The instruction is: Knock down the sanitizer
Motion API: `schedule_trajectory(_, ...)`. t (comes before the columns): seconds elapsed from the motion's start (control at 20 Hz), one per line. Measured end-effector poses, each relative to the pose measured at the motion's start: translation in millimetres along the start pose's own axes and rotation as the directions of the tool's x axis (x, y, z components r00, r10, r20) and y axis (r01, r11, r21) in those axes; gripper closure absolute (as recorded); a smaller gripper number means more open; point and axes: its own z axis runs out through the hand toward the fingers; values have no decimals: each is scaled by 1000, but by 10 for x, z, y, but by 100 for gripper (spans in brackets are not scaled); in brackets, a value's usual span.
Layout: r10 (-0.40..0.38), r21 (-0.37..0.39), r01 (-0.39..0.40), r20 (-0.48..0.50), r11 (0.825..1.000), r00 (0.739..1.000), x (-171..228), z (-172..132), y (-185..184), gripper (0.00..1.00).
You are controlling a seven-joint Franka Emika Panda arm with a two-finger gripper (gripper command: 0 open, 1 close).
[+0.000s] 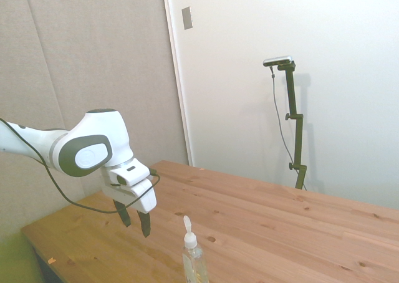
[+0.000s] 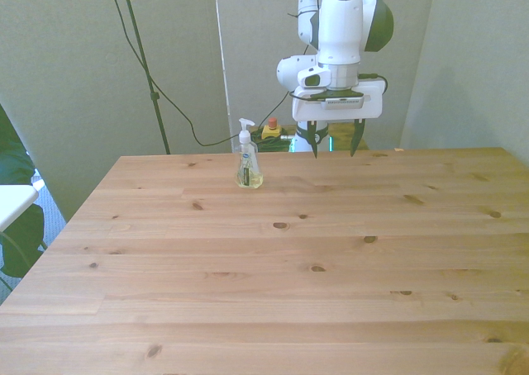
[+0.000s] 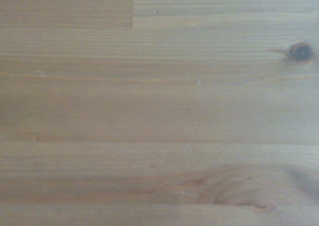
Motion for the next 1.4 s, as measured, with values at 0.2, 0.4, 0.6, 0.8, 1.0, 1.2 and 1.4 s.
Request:
schedule_trajectory(0.2, -3, -12, 3, -1, 1000, 1000, 13, -113, 193, 100)
schedule_trajectory(0.4, 16, -25, -16, -18, 1000, 1000, 66, -165, 514, 100)
schedule_trajectory(0.6, 57, -34, -59, -52, 998, 997, 193, -233, 858, 100)
schedule_trajectory(0.8, 101, -37, -104, -79, 994, 992, 353, -317, 1186, 100)
schedule_trajectory(1.0, 147, -43, -151, -85, 988, 985, 487, -333, 1478, 100)
schedule_trajectory(1.2, 181, -46, -186, -92, 982, 979, 598, -330, 1634, 100)
schedule_trajectory(1.4, 210, -51, -215, -93, 975, 973, 797, -276, 1700, 100)
